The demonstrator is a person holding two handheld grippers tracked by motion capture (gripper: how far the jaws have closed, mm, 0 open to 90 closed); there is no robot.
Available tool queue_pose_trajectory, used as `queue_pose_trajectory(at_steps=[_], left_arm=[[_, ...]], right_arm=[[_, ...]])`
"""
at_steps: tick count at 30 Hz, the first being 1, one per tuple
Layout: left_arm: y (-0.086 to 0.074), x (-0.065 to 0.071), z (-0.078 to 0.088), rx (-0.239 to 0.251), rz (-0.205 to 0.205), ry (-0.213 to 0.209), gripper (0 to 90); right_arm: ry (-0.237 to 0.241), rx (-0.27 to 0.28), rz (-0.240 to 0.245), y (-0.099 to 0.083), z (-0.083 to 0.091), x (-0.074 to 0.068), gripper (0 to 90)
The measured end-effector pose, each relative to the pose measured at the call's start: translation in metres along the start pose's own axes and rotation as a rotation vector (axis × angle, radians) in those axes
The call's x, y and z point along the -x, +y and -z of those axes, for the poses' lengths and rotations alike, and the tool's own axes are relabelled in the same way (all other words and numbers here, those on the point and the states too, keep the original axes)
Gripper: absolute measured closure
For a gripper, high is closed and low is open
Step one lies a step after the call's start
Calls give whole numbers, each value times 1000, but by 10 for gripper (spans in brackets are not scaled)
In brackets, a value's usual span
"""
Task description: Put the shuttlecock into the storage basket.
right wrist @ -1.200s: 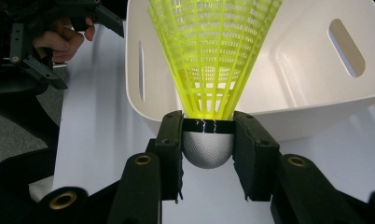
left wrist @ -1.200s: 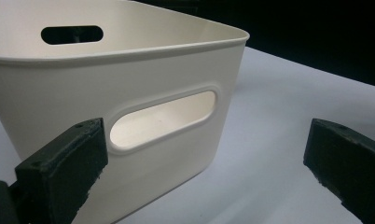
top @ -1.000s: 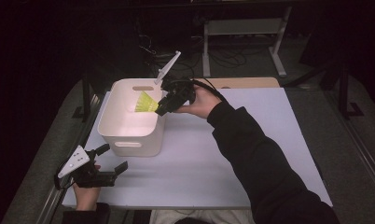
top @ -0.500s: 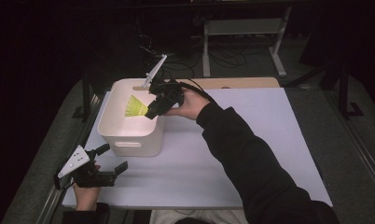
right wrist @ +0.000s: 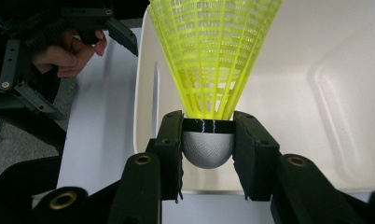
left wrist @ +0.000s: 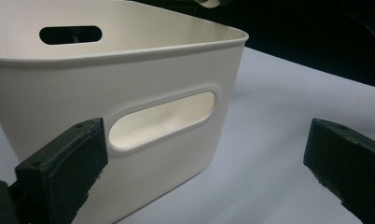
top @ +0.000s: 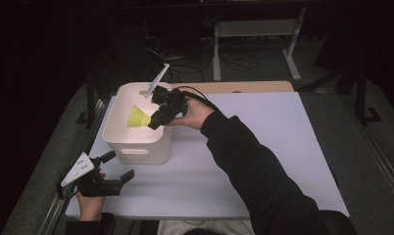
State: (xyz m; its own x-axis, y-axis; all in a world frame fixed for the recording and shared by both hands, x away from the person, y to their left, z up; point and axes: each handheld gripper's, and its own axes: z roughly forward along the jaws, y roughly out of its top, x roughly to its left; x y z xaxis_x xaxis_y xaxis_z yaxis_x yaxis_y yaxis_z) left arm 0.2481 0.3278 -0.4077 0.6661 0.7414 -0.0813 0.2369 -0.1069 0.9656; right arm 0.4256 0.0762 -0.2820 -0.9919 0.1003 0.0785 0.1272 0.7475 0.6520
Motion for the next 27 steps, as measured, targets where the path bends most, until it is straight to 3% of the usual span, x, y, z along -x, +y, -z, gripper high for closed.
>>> queue_pose_trajectory(at_steps=[19, 21, 27], left_arm=[[0, 0, 0, 1, 0, -2, 0], [0, 0, 0, 1, -1, -2, 0], [0, 0, 0, 0, 0, -2, 0]], right_arm=[[7, -3, -18, -4, -22, 4, 629], [7, 13, -29, -4, -21, 6, 561], [15, 10, -50, -6, -17, 8, 474]])
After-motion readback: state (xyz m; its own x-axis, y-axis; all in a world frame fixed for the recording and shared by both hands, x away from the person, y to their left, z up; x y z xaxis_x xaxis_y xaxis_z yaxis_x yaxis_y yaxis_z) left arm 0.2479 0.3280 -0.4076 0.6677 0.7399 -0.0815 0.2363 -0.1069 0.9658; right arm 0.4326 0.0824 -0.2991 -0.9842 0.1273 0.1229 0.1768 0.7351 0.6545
